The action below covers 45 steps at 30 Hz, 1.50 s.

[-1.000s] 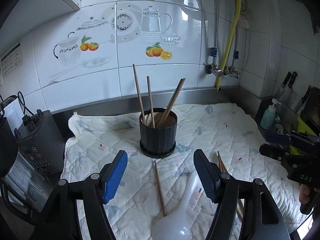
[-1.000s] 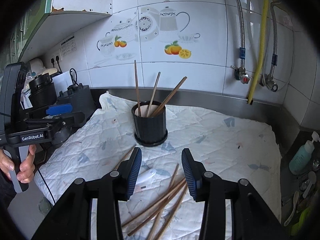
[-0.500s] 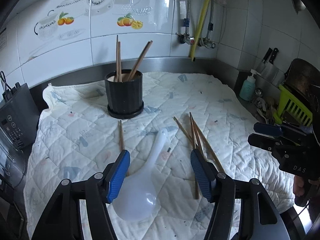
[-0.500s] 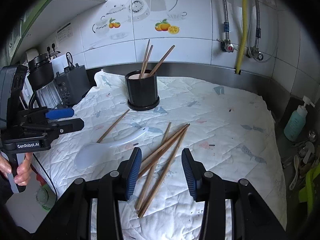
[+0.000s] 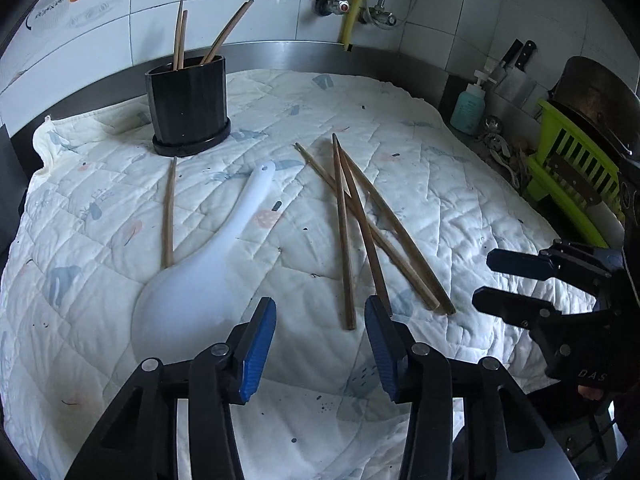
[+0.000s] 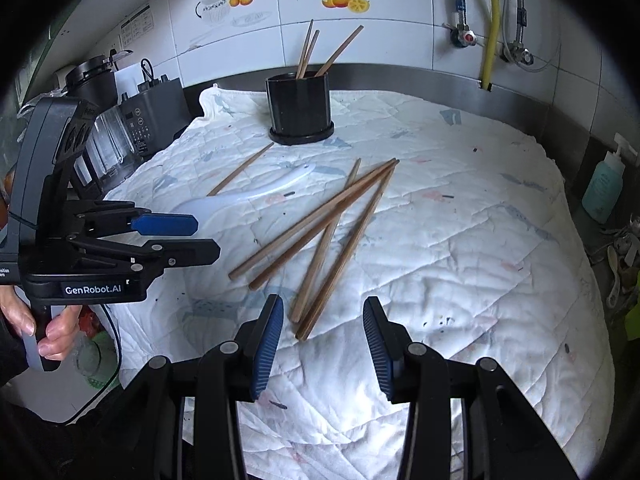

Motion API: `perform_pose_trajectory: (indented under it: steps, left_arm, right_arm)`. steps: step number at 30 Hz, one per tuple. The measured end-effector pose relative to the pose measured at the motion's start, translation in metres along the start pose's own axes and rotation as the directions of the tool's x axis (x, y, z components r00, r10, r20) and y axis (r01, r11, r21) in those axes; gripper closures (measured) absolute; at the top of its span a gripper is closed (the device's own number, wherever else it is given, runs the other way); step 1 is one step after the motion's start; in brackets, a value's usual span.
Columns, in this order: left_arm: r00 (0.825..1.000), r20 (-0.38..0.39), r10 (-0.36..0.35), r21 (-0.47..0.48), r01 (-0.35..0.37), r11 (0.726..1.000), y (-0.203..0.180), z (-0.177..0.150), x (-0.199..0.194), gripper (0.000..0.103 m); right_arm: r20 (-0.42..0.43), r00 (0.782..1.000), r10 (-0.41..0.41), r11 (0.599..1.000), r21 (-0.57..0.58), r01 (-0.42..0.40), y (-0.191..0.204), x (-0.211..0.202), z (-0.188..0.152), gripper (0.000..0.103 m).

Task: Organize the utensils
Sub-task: 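Move both open tools back over the remaining chopsticks on the cloth, then close the left tool on a chopstick while the right tool grasps another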

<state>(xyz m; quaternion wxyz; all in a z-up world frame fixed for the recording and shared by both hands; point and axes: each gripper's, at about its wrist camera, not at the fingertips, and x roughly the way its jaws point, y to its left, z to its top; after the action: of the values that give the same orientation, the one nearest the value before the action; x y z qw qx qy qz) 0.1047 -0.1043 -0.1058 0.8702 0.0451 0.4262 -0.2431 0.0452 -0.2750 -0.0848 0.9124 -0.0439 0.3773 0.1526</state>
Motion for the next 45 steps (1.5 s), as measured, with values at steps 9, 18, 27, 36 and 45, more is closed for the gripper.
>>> perform_pose_trajectory:
  steps: [9, 18, 27, 36, 45]
  left_arm:
    - [0.999, -0.035, -0.02, 0.008, 0.02, 1.0, -0.007, 0.005, 0.028, 0.074]
    - [0.999, -0.035, -0.008, 0.026, 0.008, 1.0, -0.01, 0.007, 0.038, 0.077]
    - [0.999, -0.009, 0.043, 0.074, -0.043, 0.996, -0.02, 0.009, 0.046, 0.081]
    - [0.997, 0.013, 0.073, 0.078, -0.074, 0.994, -0.022, 0.011, 0.05, 0.096]
    - [0.998, 0.017, 0.058, 0.055, -0.059, 0.997, -0.015, 0.012, 0.047, 0.097]
  right_arm:
    - [-0.025, 1.0, 0.011, 1.0, 0.021, -0.01, 0.005, 0.01, -0.014, 0.058]
    - [-0.042, 0.999, 0.007, 1.0, 0.015, -0.006, 0.007, 0.018, -0.019, 0.069]
    - [-0.04, 0.999, -0.019, 1.0, -0.009, 0.019, 0.013, 0.023, -0.022, 0.072]
    - [-0.017, 0.998, -0.067, 0.997, -0.045, 0.066, 0.021, 0.026, -0.023, 0.08]
    - [-0.001, 0.996, -0.085, 0.996, -0.035, 0.085, 0.015, 0.024, -0.023, 0.091]
